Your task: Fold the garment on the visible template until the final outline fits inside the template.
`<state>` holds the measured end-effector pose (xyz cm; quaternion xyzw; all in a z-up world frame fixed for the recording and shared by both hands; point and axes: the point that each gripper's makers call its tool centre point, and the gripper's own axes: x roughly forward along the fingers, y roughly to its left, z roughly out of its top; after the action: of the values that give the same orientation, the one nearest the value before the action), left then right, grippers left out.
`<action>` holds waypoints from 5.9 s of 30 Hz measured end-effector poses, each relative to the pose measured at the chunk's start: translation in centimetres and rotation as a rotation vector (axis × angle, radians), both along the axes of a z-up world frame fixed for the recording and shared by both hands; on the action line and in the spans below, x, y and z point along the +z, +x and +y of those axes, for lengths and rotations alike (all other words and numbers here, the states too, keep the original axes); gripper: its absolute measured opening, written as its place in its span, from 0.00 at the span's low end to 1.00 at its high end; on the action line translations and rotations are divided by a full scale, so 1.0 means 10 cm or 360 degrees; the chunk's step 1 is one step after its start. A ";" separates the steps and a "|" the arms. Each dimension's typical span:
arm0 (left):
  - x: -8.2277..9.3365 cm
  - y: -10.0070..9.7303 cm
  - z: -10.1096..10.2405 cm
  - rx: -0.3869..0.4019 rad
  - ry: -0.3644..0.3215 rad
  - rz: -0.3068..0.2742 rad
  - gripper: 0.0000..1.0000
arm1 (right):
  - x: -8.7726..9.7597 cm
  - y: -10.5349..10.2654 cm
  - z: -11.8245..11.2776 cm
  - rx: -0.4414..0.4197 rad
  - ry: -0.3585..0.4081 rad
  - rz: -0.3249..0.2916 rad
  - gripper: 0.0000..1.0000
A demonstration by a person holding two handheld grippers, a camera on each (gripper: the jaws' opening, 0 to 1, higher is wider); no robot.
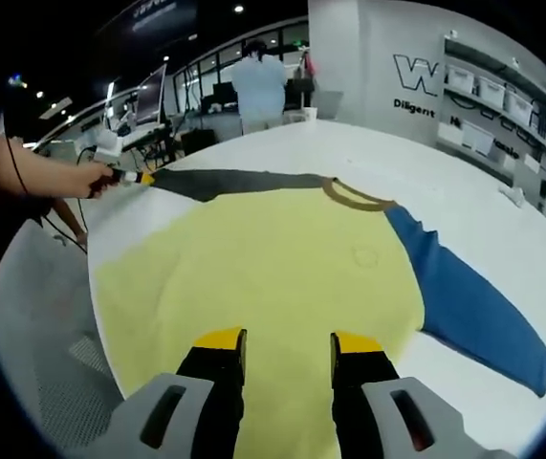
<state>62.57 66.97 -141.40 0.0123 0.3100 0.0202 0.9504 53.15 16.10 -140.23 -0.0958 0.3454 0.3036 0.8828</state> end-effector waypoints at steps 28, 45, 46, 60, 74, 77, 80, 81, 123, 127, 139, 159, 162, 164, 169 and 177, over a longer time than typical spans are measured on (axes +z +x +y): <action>-0.16 -0.01 -0.14 -0.0131 0.0049 0.0067 0.04 | -0.05 -0.17 -0.11 -0.0042 0.0001 0.0002 0.31; 0.24 -0.54 -1.30 -0.0599 -0.0148 0.0001 0.09 | -0.18 -0.47 -0.41 -0.0080 -0.0038 0.0017 0.32; 0.24 -0.66 -1.53 -0.0681 -0.0220 0.0027 0.09 | -0.19 -0.50 -0.42 -0.0073 -0.0043 0.0019 0.32; -0.15 -1.58 -2.68 -0.1639 -0.0013 0.0418 0.08 | -0.45 -0.89 -0.43 0.0179 -0.0179 0.0087 0.32; -0.33 -1.97 -2.82 -0.1832 0.0050 0.0591 0.00 | -0.42 -0.86 -0.61 0.0222 -0.0166 0.0070 0.30; -0.32 -1.90 -2.74 -0.1734 0.0015 0.0603 0.00 | -0.43 -0.92 -0.58 0.0264 -0.0199 0.0085 0.33; -0.33 -1.91 -2.71 -0.1749 0.0011 0.0595 0.00 | -0.43 -0.92 -0.60 0.0260 -0.0195 0.0086 0.33; -0.32 -1.92 -2.71 -0.1768 0.0016 0.0595 0.00 | -0.43 -0.94 -0.60 0.0280 -0.0199 0.0096 0.34; 0.21 -1.47 -3.04 -0.1504 -0.0339 0.0159 0.64 | 0.02 0.10 -2.47 -0.0826 -0.0035 -0.0070 0.34; 0.30 -1.45 -3.12 -0.1529 -0.0331 0.0079 0.71 | 0.01 0.23 -2.78 -0.0960 -0.0058 -0.0073 0.32; 0.39 -1.37 -3.14 -0.1495 -0.0293 0.0017 0.74 | -0.08 0.36 -3.49 -0.1398 -0.0020 -0.0025 0.29; 0.36 -1.40 -3.06 -0.1384 -0.0273 0.0043 0.66 | -0.29 0.49 -3.76 -0.1675 0.0027 0.0005 0.02; 0.37 -1.39 -3.04 -0.1373 -0.0274 0.0038 0.65 | -0.29 0.50 -3.78 -0.1662 0.0010 0.0012 0.00; 0.38 -1.39 -3.02 -0.1367 -0.0274 0.0034 0.64 | -0.24 0.50 -3.81 -0.1650 -0.0023 -0.0001 0.00; 0.39 -1.37 -3.00 -0.1359 -0.0276 0.0024 0.64 | -0.02 0.59 -3.75 -0.1610 -0.0003 -0.0092 0.00; 0.49 -1.32 -3.00 -0.1357 -0.0295 -0.0032 0.64 | 0.57 0.83 -3.46 -0.1496 0.0042 -0.0325 0.00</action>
<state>49.32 36.94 -136.54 0.0538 0.2683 -0.4020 0.8738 61.42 -18.48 -134.56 0.0527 0.2590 -0.1347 0.9550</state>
